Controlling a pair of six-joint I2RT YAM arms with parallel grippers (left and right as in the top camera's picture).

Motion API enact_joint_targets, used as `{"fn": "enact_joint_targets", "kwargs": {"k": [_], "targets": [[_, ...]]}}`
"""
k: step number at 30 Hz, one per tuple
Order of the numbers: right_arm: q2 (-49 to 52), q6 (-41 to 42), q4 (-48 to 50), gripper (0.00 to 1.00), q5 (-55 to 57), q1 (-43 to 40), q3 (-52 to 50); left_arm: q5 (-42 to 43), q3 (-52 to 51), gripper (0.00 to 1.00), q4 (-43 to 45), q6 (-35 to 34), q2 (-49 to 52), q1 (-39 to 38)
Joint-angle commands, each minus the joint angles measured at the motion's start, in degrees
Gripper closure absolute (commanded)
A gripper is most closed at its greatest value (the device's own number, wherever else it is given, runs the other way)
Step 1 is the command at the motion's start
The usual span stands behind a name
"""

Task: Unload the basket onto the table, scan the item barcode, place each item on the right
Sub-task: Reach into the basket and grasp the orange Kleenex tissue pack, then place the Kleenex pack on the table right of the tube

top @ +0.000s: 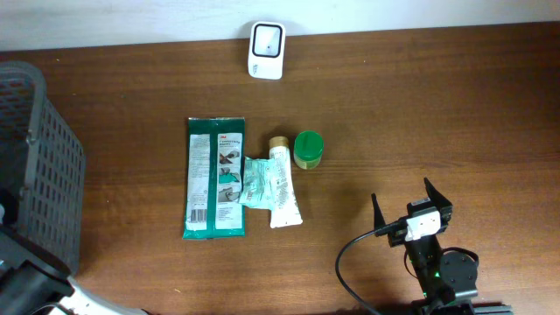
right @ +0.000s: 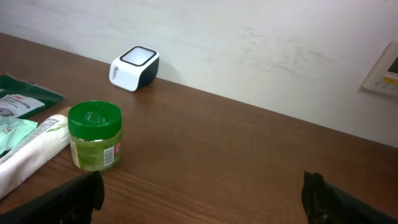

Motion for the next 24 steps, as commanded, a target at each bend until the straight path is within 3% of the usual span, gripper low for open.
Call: {"fn": "enact_joint_targets", "kwargs": {"k": [1, 6, 12, 15, 18, 20, 22, 24], "targets": [[-0.3, 0.6, -0.2, 0.02, -0.3, 0.4, -0.3, 3.5, -1.5, 1.0, -2.3, 0.6, 2.5, 0.2], [-0.3, 0.6, -0.2, 0.02, -0.3, 0.4, -0.3, 3.3, -1.4, 1.0, -6.8, 0.2, -1.8, 0.2], [-0.3, 0.6, -0.2, 0.02, -0.3, 0.4, -0.3, 9.4, -0.9, 1.0, -5.9, -10.3, -28.4, -0.5], [-0.3, 0.6, -0.2, 0.02, -0.3, 0.4, -0.3, 13.8, -0.7, 1.0, -4.0, -13.1, -41.8, -4.6], [-0.3, 0.6, -0.2, 0.02, -0.3, 0.4, -0.3, 22.2, -0.7, 1.0, -5.2, -19.2, -51.6, -14.3], [-0.3, 0.6, -0.2, 0.02, -0.3, 0.4, -0.3, 27.0, -0.7, 1.0, -8.6, -22.8, -55.4, -25.0], [-0.3, 0.6, -0.2, 0.02, -0.3, 0.4, -0.3, 26.8, -0.9, 1.0, -13.7, -23.1, -55.3, -37.9], [-0.3, 0.6, -0.2, 0.02, -0.3, 0.4, -0.3, 26.7, -2.4, 1.0, -16.3, -23.1, -53.4, -46.1]]}}
